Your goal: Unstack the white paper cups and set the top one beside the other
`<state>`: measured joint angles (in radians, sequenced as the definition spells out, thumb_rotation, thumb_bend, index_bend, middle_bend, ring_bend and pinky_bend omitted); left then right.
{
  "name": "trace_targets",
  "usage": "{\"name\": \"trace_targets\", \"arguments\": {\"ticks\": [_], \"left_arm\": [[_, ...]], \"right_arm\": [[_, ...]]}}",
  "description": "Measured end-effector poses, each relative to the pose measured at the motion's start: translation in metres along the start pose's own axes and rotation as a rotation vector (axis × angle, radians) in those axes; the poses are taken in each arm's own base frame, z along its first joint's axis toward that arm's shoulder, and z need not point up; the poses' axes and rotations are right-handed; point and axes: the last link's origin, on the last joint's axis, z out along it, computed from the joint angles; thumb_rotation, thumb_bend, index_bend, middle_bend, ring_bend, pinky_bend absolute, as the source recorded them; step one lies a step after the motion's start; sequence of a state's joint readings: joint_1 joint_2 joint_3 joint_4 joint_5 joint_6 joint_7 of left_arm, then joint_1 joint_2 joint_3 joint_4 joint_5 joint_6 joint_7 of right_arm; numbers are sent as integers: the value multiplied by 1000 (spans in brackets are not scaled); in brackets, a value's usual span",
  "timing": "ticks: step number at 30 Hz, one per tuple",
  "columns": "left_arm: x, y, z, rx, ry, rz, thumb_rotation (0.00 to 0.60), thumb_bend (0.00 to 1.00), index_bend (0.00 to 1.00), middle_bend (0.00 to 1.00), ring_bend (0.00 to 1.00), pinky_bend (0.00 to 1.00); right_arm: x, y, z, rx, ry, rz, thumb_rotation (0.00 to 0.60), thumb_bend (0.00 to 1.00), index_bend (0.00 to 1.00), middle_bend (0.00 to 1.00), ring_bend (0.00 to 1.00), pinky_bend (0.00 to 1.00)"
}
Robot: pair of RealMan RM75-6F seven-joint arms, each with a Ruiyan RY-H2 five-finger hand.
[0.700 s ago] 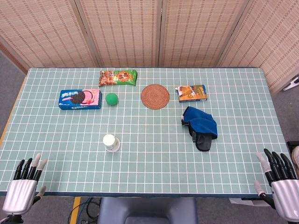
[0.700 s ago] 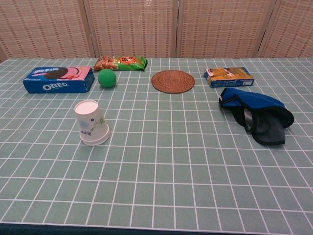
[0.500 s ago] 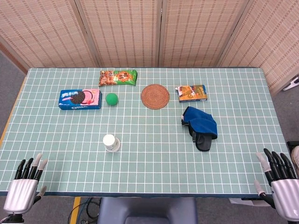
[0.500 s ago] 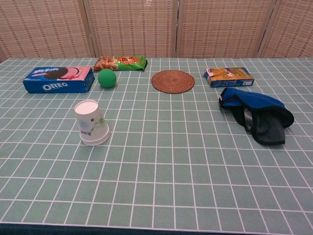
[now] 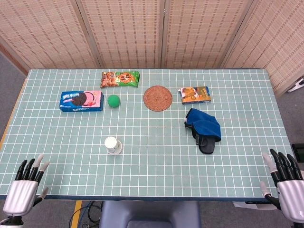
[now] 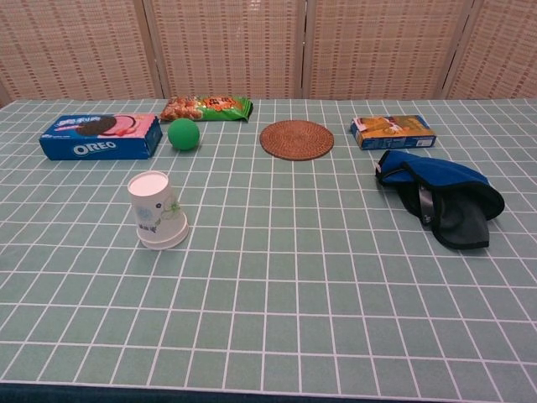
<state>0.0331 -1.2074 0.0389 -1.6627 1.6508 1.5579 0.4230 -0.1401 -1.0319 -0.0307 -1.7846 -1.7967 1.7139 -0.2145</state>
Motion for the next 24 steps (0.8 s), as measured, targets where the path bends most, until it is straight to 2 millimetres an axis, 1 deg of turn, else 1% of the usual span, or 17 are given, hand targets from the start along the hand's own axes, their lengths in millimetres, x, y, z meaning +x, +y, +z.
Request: {"name": "trace_targets", "arguments": {"ticks": [5,11,15,18,21,24], "left_arm": [[11,7,10,10,-16,-17,600,295,159,0,0,0],[31,30,31,-17,-60,2,600,295,162,0,0,0],[42,45,54,-71,-114,-33,600,295,191,0,0,0],[51,51,70,-99,-128,-63,600,295,201,0,0,0],[59,60,86,-130,-118,-64,600,295,213,0,0,0],[64,69,101,-153,-126,-50,600,295,202,0,0,0]], "right_arm": [[-2,-1,6,14,-9,6,600,339,8,0,0,0],[-3,-1,13,31,-25,16,600,338,8,0,0,0],[0,1,13,23,-12,28,600,339,7,0,0,0],[1,2,14,20,-9,30,600,339,7,0,0,0],[2,6,15,4,-8,37,600,339,8,0,0,0],[3,9,18,-7,-12,42,600,339,7,0,0,0]]}}
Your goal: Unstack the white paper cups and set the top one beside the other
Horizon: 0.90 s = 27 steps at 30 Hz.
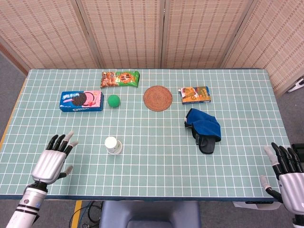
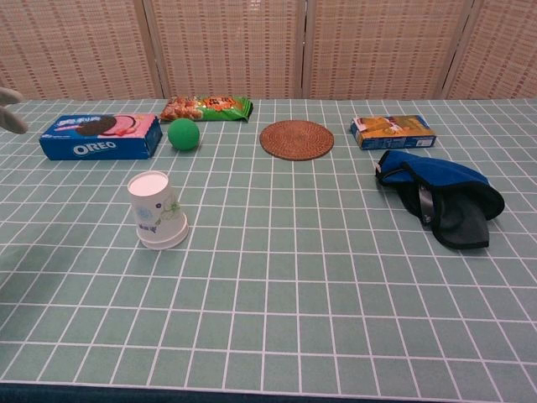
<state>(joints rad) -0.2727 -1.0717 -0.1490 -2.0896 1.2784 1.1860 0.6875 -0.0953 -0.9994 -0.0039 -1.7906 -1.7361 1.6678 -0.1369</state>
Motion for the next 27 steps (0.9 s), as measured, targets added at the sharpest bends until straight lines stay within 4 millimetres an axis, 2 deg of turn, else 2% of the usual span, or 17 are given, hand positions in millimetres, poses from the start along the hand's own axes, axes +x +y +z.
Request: {"name": "trace_targets", "arguments": {"ticks": [15,27], "left_arm": [[13,35,80,-37,-139,-2,600,295,195,0,0,0],[10,68,100,-45,-216,27,600,295,210,0,0,0]], "right_arm": [[-1,9,10,-48,-16,10,600,339,7,0,0,0],[5,13,9,-53,6,27,600,339,7,0,0,0]]}}
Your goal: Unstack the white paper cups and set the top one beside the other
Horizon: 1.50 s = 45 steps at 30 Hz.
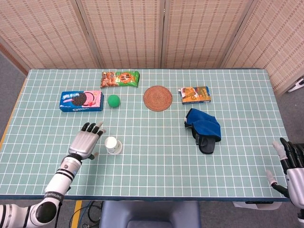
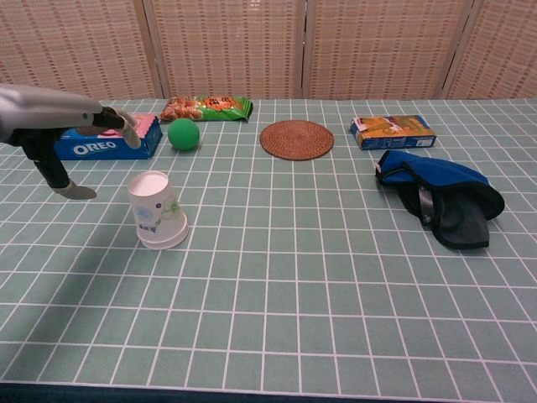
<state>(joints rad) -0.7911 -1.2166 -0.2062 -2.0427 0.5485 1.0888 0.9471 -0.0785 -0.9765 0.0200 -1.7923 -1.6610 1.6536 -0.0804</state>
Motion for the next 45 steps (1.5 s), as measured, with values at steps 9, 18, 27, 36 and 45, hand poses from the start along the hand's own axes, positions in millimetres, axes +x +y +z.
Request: {"name": "trace_targets", "arguments": {"ticks": [9,18,27,36,45], "left_arm": [[-7,17,11,-14,-15,14,600,295,210,0,0,0],[-4,22,25,-21,-14,22,600,295,211,0,0,0],[-7,20,30,-8,-27,18,600,295,220,0,0,0],[-11,23,36,-9,-40,24,600,295,253,0,0,0],[-11,25,36,-11,-40,25,600,295,258,0,0,0]], "right_arm": [[3,1,-3,13,1,9,600,339,7,0,0,0],[4,1,-5,11,10,8,600,339,7,0,0,0],[5,3,-3,7,7,9,600,339,8,0,0,0],[7,5,-5,4,22,13,600,339,8,0,0,0],[8,4,-5,8,23,13,600,338,7,0,0,0]]}}
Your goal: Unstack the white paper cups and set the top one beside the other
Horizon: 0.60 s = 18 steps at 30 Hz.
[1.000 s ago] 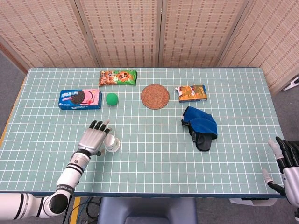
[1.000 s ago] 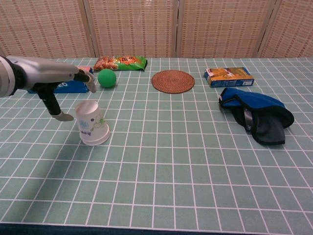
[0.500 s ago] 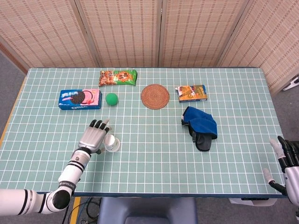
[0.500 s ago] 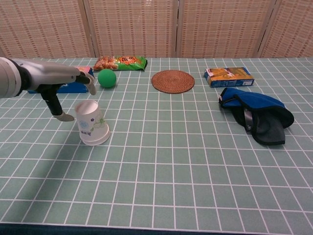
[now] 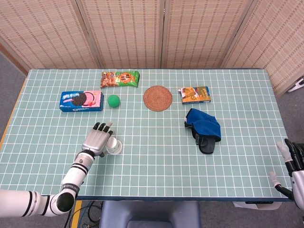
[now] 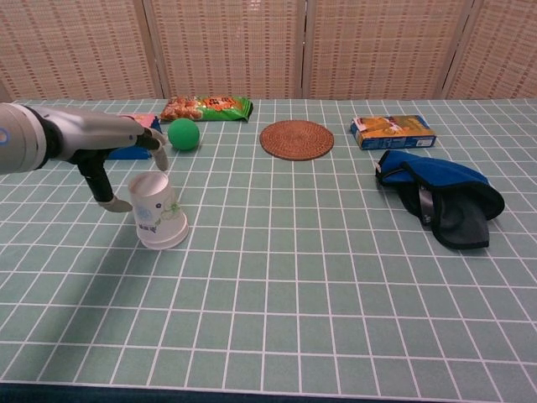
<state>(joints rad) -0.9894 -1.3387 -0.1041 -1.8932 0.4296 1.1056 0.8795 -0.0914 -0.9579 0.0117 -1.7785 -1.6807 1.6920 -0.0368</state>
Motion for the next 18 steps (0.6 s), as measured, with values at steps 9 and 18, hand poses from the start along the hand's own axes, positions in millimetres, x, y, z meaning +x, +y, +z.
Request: {"name": "trace_targets", "arguments": {"ticks": [9,18], "left_arm": [[4,-1,-3,9,7,-4,600,295,280,0,0,0],[4,2,-3,7,5,-2,600,295,302,0,0,0]], "right_arm": [[0,1,1,-6,-5,-1,600,339,7,0,0,0],[0,1,1,-3,-4,-1,600,339,8,0,0,0]]}}
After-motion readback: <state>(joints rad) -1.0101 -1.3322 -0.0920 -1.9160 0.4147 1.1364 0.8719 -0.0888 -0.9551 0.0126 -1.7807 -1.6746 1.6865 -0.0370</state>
